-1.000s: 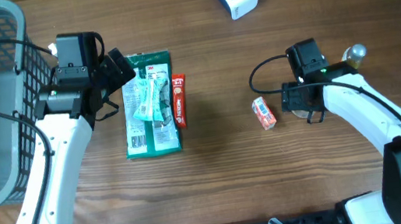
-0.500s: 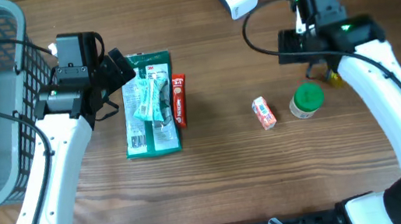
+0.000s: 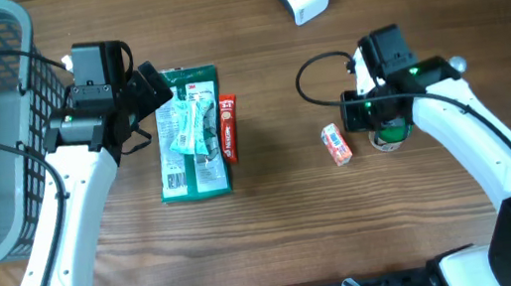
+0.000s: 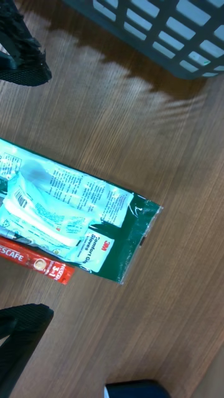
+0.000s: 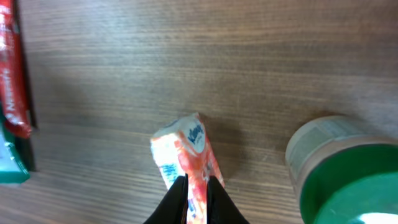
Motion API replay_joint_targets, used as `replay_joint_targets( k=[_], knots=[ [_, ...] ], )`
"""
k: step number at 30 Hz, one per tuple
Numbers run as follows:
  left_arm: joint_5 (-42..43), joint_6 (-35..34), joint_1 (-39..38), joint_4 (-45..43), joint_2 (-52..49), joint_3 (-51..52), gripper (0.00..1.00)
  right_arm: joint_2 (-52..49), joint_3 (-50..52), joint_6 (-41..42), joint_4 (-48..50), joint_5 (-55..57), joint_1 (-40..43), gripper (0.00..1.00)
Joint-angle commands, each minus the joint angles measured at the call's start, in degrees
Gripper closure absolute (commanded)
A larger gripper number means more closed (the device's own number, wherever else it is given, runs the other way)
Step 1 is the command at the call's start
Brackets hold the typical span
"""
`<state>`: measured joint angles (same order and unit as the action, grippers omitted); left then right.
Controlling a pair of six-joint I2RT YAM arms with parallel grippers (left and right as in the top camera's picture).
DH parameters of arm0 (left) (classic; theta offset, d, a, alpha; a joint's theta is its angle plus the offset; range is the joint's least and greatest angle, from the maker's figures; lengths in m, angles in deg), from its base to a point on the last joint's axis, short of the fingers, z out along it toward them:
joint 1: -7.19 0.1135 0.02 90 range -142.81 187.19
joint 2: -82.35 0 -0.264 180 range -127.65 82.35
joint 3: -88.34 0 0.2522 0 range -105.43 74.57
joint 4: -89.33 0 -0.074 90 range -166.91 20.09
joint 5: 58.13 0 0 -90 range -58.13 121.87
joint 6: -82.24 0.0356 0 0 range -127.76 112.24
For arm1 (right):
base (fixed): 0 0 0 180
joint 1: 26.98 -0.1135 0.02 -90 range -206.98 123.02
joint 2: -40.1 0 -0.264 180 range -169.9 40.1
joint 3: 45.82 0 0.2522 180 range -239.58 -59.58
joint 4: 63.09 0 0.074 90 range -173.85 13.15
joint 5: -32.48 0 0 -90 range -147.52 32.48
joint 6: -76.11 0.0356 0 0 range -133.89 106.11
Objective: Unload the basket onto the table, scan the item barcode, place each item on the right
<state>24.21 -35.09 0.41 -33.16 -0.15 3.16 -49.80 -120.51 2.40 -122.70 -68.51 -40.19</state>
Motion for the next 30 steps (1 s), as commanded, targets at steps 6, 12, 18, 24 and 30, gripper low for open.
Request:
replay_joint_targets(
  k=[6,12,18,24,30],
  knots=[
    [-0.4,0.0,0.2,0.0,0.2,-0.7,0.0,-0.4,6.6,1.9,5.8,-0.7,-0.3,0.9],
    [-0.4,0.1,0.2,0.0,0.2,-0.7,0.0,-1.8,7.1,1.9,6.7,-0.2,-0.3,0.92],
    [-0.4,0.0,0.2,0.0,0.2,-0.7,0.0,-2.9,7.1,1.8,5.8,-6.6,-1.1,0.92],
    [-0.4,0.0,0.2,0.0,0.2,-0.7,0.0,-2.9,7.1,-2.8,5.9,-12.2,-4.6,0.87],
    [-0.4,0.0,0.2,0.0,0.2,-0.7,0.0,-3.0,7.1,-2.6,6.9,-2.1,-4.6,0.81]
  ],
)
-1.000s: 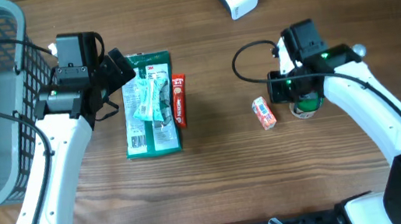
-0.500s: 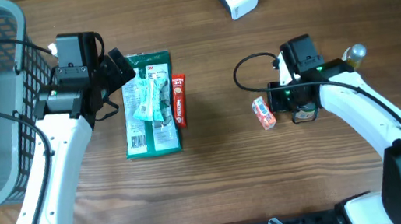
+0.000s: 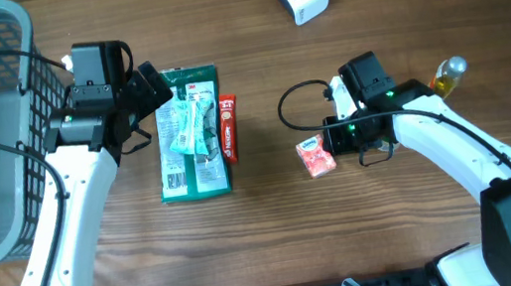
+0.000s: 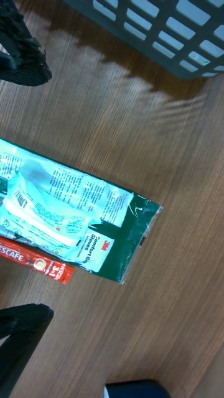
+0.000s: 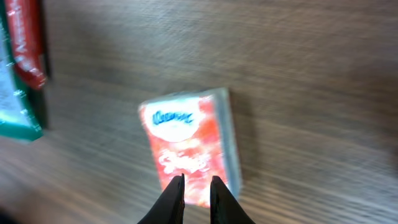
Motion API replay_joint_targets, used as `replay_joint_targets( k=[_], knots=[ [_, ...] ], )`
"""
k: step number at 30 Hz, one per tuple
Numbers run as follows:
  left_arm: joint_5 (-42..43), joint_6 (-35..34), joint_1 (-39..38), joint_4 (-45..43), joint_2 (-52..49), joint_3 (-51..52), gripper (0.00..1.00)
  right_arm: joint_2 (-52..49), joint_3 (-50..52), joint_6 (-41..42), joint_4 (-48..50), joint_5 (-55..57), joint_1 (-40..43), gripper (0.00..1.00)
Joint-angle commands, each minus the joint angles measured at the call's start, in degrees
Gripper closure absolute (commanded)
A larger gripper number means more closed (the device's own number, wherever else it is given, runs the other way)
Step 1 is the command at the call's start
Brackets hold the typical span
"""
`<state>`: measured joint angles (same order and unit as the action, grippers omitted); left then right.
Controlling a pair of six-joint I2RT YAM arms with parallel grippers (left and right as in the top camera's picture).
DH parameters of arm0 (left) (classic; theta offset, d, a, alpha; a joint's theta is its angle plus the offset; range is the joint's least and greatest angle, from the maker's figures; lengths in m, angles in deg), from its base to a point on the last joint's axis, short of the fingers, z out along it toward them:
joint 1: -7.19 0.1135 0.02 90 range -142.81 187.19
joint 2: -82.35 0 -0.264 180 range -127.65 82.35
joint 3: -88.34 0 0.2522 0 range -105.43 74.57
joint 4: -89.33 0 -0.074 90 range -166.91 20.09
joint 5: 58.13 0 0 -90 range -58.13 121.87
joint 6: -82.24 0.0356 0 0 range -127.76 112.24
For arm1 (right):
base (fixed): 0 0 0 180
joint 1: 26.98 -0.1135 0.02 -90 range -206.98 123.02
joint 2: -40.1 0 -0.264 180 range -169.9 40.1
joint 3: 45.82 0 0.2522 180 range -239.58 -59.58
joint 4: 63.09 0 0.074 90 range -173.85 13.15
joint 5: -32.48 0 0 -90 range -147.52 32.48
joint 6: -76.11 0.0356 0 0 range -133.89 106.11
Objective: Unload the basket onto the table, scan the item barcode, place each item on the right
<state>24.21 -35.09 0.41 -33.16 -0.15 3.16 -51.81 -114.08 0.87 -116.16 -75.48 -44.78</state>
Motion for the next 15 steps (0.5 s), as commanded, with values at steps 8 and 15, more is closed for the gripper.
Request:
replay_joint_targets(
  k=[8,15],
  knots=[
    [-0.4,0.0,0.2,0.0,0.2,-0.7,0.0,-6.2,0.6,-3.0,0.5,0.9,0.0,0.73],
    [-0.4,0.0,0.2,0.0,0.2,-0.7,0.0,-11.5,0.6,-2.9,1.8,1.0,0.0,0.74]
  ],
)
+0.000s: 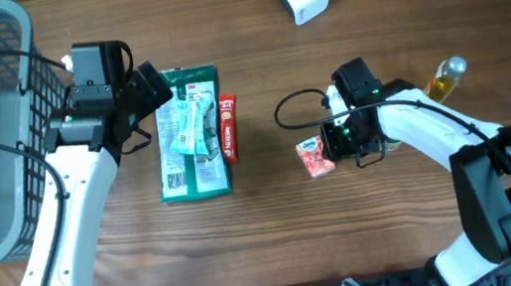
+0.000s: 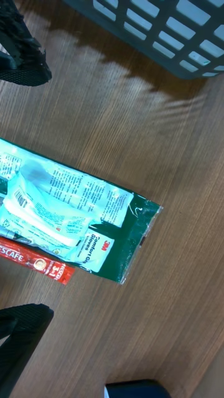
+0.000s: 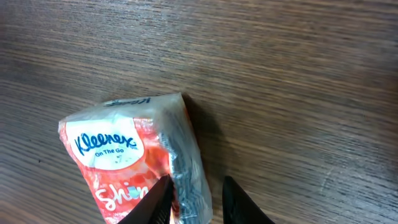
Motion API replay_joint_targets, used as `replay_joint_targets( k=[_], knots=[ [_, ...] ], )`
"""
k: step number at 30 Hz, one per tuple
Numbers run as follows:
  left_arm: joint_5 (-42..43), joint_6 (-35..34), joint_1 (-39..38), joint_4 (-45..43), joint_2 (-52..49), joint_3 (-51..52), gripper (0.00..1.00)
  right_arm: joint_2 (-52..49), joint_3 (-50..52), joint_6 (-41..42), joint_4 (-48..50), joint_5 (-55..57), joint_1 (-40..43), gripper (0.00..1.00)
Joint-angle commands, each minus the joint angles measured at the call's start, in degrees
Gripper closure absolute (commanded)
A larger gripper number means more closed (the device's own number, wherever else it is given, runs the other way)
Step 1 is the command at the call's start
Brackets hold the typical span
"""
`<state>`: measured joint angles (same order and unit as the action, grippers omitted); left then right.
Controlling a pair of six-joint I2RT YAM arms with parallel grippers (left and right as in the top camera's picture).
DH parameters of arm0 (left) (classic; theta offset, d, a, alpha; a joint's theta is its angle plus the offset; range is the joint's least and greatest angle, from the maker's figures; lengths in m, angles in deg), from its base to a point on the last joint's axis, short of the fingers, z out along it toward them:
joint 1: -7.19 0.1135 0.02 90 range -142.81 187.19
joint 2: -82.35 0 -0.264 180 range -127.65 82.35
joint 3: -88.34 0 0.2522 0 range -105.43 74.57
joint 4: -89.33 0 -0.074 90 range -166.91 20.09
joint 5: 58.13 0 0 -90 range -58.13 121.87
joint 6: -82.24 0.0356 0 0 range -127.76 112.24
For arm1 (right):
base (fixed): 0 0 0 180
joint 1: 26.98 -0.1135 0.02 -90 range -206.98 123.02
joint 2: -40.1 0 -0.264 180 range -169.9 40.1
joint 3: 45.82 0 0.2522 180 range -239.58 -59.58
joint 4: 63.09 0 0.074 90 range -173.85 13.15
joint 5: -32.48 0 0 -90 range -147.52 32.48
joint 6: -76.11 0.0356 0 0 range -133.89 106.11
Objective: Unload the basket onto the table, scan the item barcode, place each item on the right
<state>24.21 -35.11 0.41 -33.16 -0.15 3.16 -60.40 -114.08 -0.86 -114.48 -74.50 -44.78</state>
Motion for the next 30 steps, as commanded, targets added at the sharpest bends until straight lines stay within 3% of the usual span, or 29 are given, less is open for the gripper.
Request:
replay_joint_targets(
  k=[1,9,23,27,30],
  knots=[
    [-0.4,0.1,0.2,0.0,0.2,-0.7,0.0,-2.9,0.6,-1.2,0.3,0.0,0.0,0.74],
    [-0.4,0.1,0.2,0.0,0.2,-0.7,0.0,0.8,-6.8,-1.0,-5.9,-0.1,0.0,0.67],
    [-0.4,0.1,0.2,0.0,0.2,-0.7,0.0,0.5,0.1,-0.4,-1.1,-1.1,0.0,0.67],
    [-0.4,0.1,0.2,0.0,0.2,-0.7,0.0,0.5,0.7,-0.4,-0.1,-1.1,0.0,0.8],
    [-0.4,0.1,0.2,0.0,0.2,-0.7,0.0,0.5,0.7,-0.3,0.1,-1.1,0.0,0.8]
  ],
)
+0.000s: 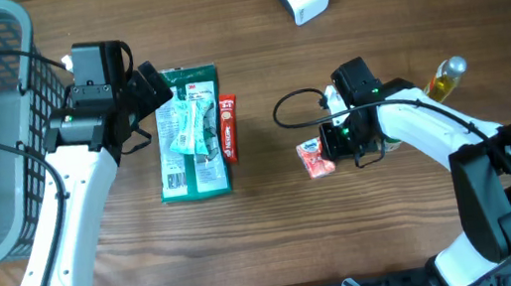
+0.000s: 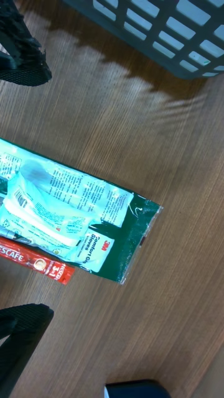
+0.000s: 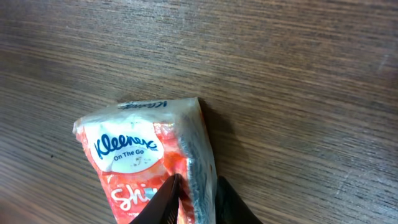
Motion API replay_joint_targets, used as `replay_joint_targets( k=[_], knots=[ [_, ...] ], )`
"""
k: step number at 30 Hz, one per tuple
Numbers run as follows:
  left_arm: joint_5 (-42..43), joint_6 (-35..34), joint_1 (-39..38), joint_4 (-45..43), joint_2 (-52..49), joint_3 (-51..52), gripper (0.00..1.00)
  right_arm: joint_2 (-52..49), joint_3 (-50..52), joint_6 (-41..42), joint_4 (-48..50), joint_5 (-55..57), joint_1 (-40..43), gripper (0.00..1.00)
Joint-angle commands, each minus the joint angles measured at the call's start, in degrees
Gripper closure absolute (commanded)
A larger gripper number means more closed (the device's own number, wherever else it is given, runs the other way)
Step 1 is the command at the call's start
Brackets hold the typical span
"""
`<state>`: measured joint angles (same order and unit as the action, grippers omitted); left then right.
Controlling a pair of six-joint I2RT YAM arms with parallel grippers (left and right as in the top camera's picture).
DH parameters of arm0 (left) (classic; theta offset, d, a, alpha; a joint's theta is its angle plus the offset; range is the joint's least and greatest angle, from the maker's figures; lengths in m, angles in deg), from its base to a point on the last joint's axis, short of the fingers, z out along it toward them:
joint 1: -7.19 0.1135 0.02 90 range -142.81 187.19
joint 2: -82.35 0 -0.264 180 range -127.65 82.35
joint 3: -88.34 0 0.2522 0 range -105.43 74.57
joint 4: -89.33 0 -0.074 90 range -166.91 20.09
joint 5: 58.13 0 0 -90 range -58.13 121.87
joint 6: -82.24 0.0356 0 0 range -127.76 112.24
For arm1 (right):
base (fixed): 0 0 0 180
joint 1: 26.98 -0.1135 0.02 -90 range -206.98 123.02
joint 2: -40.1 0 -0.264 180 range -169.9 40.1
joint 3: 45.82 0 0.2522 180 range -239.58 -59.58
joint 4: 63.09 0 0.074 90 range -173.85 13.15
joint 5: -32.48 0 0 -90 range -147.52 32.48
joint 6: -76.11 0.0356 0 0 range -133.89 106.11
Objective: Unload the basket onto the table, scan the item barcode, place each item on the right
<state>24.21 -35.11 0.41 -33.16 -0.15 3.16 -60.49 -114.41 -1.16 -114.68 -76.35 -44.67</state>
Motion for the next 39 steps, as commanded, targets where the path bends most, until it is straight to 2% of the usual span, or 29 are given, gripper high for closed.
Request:
replay_joint_targets(
  k=[1,3,5,10,12,13,14,15,16,19,21,24,28,30,36,39],
  knots=[
    [-0.4,0.1,0.2,0.0,0.2,-0.7,0.0,0.6,1.0,0.5,0.3,0.8,-0.1,0.8],
    [-0.4,0.1,0.2,0.0,0.2,-0.7,0.0,0.6,1.1,1.2,0.3,0.9,-0.1,0.71],
    [-0.4,0.1,0.2,0.0,0.2,-0.7,0.0,0.6,1.1,1.2,0.2,0.6,-0.1,0.68],
    [-0.4,0.1,0.2,0.0,0.2,-0.7,0.0,0.6,1.2,1.4,-0.5,0.8,-0.1,0.8],
    [-0.4,0.1,0.2,0.0,0.2,-0.7,0.0,0.6,1.2,1.4,-0.5,0.7,-0.1,0.91],
    [-0.4,0.1,0.2,0.0,0.2,-0.7,0.0,0.6,1.2,1.4,-0.5,0.7,-0.1,0.91],
    [-0.4,0.1,0.2,0.0,0.2,-0.7,0.0,0.6,1.2,1.4,-0.5,0.7,-0.1,0.86],
    [-0.4,0.1,0.2,0.0,0.2,-0.7,0.0,0.6,1.2,1.4,-0.5,0.7,-0.1,0.71],
    [-0.4,0.1,0.2,0.0,0.2,-0.7,0.0,0.6,1.2,1.4,-0.3,0.7,-0.1,0.65],
    [-0.4,0.1,0.2,0.0,0.2,-0.7,0.0,1.0,0.4,-0.7,-0.2,-4.2,-0.1,0.63],
    [-0.4,0.1,0.2,0.0,0.2,-0.7,0.0,2.8,-2.5,-0.5,-2.0,-5.9,-0.1,0.56],
    [-0.4,0.1,0.2,0.0,0.2,-0.7,0.0,5.3,-4.9,-0.4,-3.7,-5.5,-0.1,0.56],
    [-0.4,0.1,0.2,0.0,0.2,-0.7,0.0,5.9,-4.2,2.0,-5.3,-5.2,-0.1,0.64],
    [-0.4,0.1,0.2,0.0,0.2,-0.7,0.0,5.8,-3.3,2.3,-4.9,-5.0,-0.1,0.64],
    [-0.4,0.1,0.2,0.0,0.2,-0.7,0.0,5.5,0.2,2.3,-1.9,-4.3,-0.1,0.63],
    [-0.4,0.1,0.2,0.0,0.2,-0.7,0.0,5.1,1.7,2.3,-0.6,-2.6,-0.1,0.57]
  ],
)
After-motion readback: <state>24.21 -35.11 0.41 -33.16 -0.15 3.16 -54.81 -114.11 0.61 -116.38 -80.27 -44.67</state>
